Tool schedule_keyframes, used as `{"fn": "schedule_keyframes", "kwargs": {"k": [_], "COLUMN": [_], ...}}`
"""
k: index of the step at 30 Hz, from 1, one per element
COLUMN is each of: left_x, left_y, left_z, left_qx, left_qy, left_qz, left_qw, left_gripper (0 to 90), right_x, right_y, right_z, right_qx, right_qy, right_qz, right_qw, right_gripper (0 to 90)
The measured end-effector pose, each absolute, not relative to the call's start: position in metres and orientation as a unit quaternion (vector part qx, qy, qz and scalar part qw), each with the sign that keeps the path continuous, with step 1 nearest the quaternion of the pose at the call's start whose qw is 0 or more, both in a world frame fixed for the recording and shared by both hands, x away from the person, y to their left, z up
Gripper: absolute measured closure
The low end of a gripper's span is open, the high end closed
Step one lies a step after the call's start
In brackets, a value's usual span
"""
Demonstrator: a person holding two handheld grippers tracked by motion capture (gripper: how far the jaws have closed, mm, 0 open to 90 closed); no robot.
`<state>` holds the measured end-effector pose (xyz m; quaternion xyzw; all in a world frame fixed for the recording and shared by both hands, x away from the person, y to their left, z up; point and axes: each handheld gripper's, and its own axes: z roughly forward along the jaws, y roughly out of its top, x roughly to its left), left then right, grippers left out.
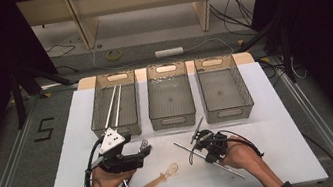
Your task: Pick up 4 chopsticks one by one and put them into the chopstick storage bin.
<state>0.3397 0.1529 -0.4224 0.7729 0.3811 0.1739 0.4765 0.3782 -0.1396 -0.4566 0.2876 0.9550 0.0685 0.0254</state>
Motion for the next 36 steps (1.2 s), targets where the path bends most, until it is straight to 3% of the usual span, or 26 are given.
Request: {"fn": "schedule_keyframes", "kwargs": {"k": [18,36], "left_x": [0.338,0.336], "left_y": [0.146,0.115], "left_z": [-0.423,-0.427], "left_qx": [0.787,0.84], "left_qy": [0.363,0.3], "left_qz": [0.163,0.136], "left_qw": [0.472,0.432], "left_gripper": [19.7,18.6], "right_x": [0.371,0.352], "right_y": [-0.136,-0.124], "right_z": [-0.44,-0.408], "right_qx": [0.24,0.179], "right_qy": [0.966,0.976], "right_qz": [0.081,0.104], "right_qw": [0.043,0.062], "right_gripper": [86.7,86.7]}}
